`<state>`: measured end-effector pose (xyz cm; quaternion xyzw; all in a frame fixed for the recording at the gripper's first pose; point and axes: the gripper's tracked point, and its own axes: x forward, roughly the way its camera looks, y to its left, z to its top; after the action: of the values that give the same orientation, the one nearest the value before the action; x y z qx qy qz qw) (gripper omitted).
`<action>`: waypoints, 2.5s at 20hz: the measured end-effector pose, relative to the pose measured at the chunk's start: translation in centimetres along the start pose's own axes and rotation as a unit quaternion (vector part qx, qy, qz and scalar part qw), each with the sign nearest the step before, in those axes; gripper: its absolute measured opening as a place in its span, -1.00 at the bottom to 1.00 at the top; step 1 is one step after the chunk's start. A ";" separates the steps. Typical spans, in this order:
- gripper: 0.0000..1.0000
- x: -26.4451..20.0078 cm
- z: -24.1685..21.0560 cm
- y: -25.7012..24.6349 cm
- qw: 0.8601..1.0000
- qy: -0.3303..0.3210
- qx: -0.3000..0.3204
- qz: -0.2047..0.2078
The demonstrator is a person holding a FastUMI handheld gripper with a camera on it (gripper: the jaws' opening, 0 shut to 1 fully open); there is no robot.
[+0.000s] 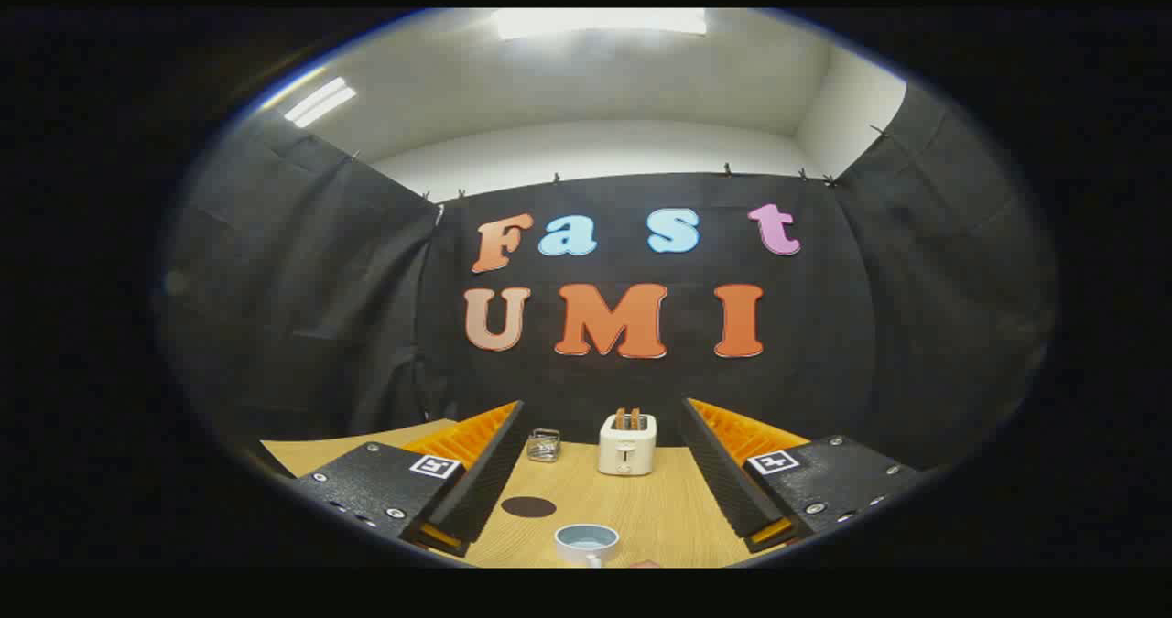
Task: Take the bottle from table, then pour the juice into the cup, finally place the bottle on the coaster
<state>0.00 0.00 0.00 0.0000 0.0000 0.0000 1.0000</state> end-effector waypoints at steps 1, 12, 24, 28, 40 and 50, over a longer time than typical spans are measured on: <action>0.96 0.0 -0.4 -0.2 1.000 0.001 -0.001 -0.003; 0.96 0.3 -1.8 -0.3 1.000 0.022 0.011 -0.008; 0.95 1.0 -6.3 5.6 0.999 0.034 -0.029 0.027; 0.95 1.6 -9.4 8.2 0.997 0.050 -0.031 0.049; 0.95 0.7 -18.2 18.0 0.978 0.124 0.046 0.161; 0.94 -0.4 -21.8 23.8 0.969 0.139 0.024 0.205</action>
<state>-0.37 23.75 -21.75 0.0236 0.1389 0.2047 0.9686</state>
